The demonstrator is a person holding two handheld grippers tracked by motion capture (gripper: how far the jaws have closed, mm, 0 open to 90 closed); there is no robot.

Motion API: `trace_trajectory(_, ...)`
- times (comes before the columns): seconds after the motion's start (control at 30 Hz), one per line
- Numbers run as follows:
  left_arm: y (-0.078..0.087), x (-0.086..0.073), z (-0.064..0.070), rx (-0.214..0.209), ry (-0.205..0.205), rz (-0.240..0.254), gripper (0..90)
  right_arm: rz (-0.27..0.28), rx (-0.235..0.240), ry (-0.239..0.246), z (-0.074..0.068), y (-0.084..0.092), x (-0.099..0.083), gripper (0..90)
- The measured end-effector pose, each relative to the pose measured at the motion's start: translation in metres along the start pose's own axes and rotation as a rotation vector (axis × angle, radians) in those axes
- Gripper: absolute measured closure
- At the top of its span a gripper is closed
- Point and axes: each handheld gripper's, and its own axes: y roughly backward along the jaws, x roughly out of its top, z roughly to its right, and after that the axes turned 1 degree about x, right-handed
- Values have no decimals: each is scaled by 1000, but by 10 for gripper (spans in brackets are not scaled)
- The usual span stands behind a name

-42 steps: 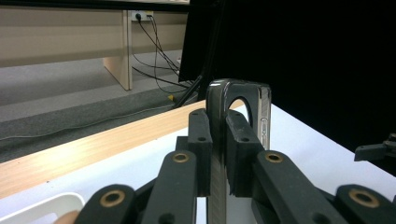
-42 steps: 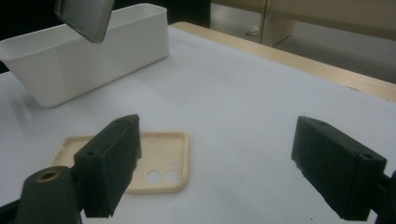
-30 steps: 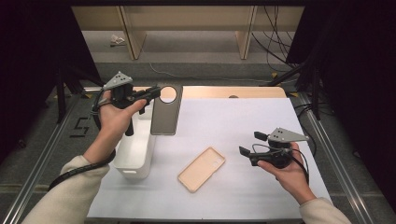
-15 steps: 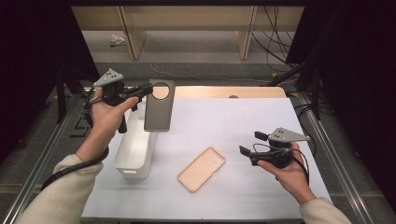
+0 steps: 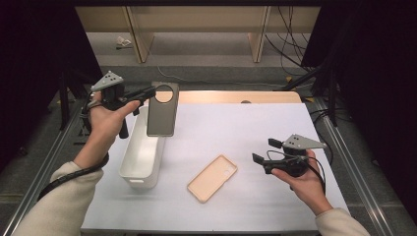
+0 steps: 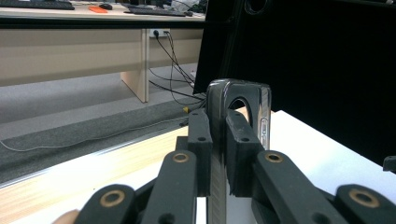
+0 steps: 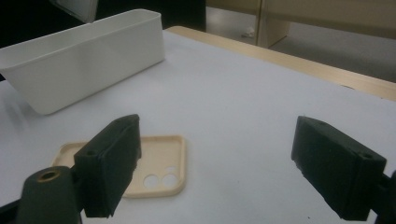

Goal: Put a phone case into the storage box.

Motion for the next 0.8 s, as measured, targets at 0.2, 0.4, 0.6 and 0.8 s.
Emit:
trace_trajectory(0.2, 2, 1, -4, 6, -6, 6, 816, 3, 0, -2, 0, 1, 0, 168)
trace_trajectory(0.4, 3, 2, -9, 14, -7, 1, 816, 1, -2, -6, 0, 1, 0, 169)
trace_trajectory(0.6, 5, 2, -15, 35, -13, -1, 816, 3, -2, -7, 1, 1, 0, 168)
trace_trajectory(0.8, 6, 3, -19, 44, -11, -1, 816, 5, -3, -8, 1, 1, 0, 169)
